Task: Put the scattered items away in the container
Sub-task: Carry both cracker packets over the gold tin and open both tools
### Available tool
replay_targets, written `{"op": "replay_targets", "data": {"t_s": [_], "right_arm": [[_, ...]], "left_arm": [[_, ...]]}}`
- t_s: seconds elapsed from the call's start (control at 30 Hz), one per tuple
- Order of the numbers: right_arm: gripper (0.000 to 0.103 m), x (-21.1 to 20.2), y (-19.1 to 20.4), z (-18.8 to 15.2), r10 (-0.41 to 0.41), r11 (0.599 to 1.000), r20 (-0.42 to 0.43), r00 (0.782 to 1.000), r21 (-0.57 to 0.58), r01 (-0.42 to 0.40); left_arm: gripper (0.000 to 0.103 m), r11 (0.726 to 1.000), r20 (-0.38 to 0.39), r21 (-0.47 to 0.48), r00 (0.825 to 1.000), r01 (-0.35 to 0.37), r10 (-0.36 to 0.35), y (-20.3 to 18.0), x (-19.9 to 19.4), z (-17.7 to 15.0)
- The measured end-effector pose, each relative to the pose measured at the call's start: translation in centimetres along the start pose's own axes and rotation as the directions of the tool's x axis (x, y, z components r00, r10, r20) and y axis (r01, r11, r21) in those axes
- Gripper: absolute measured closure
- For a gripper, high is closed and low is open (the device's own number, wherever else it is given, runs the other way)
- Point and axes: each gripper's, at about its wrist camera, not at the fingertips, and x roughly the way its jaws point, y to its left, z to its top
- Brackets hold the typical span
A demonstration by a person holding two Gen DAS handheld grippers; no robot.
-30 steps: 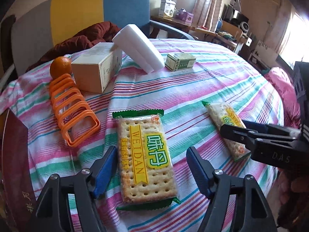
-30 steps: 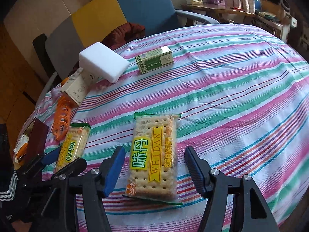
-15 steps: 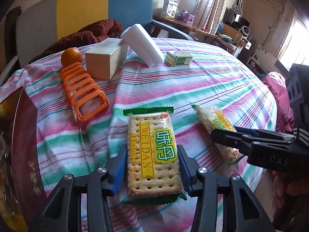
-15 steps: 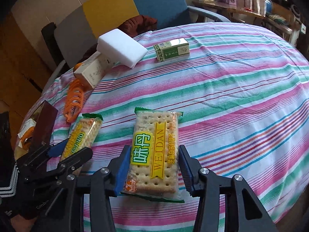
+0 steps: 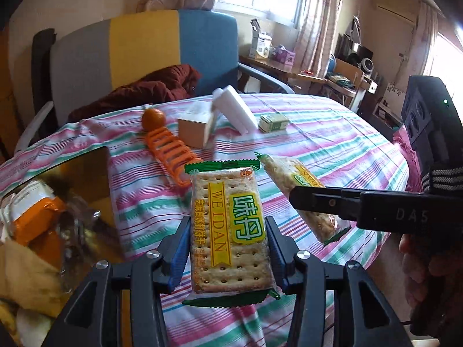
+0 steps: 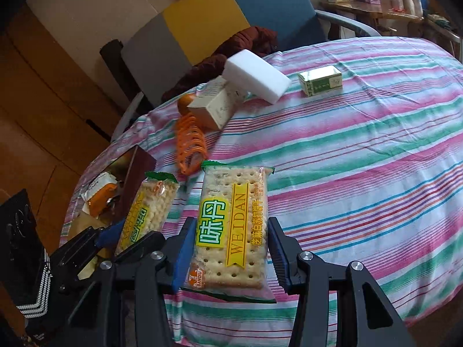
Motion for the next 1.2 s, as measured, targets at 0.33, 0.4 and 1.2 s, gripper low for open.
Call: {"op": "replay_targets", "data": {"t_s": [0.33,0.4,1.2], "right_arm": [[0.054,0.7,9.5,0.0,0.149,0.976,-0.040,0.988,-0.152,-0.154],[0.054,1.2,11.2,-0.3,0.178,0.966,-0.070,0.982,-0.179,-0.188],[0.052,8.7,20.6,-3.9,0.167,0.924,-0.293,0.941,-0.286,-0.253]], "left_arm": [[0.054,0.977,-0.030,-0.170,0.992,-0.127,0.124,8.5,-4.7,-2.9],[0.054,0.971,-0.044,-0.186,0.988,-0.153,0.147,9.8,-5.3,-3.8],[0.046,0.923,-0.055,-0.326,0.979,-0.205,0.198,17.0,-9.5,-7.5]]}}
